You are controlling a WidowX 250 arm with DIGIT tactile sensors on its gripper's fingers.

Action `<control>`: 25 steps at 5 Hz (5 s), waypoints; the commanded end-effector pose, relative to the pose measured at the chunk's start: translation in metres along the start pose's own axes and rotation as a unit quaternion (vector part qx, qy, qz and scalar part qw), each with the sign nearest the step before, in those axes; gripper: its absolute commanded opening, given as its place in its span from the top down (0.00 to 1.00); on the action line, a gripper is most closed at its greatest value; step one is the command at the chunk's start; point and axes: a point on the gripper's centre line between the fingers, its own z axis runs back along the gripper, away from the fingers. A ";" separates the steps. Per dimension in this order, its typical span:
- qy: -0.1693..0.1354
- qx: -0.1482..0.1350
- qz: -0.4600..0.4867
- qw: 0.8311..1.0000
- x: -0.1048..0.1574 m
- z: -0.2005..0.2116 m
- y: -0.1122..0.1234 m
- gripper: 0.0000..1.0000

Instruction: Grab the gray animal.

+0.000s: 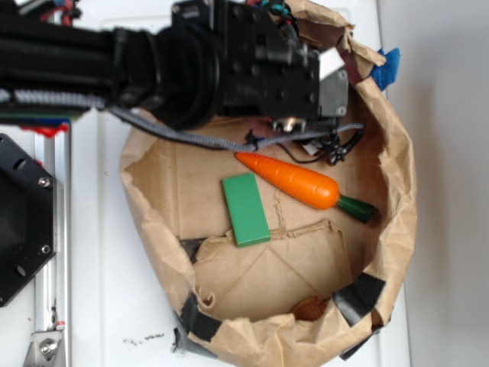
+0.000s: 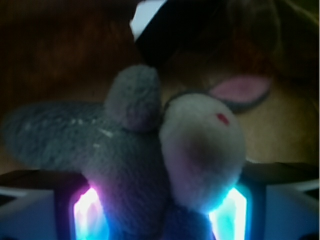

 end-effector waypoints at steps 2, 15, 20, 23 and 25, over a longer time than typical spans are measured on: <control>0.076 -0.115 -0.159 0.978 -0.046 0.101 -0.018 1.00; -0.084 -0.034 -0.054 0.994 0.032 0.057 0.010 0.00; -0.072 -0.005 -0.075 0.995 0.017 0.017 0.000 0.00; -0.057 0.005 -0.095 0.994 0.009 0.001 -0.008 0.00; -0.057 0.001 -0.075 0.996 0.010 0.004 -0.004 1.00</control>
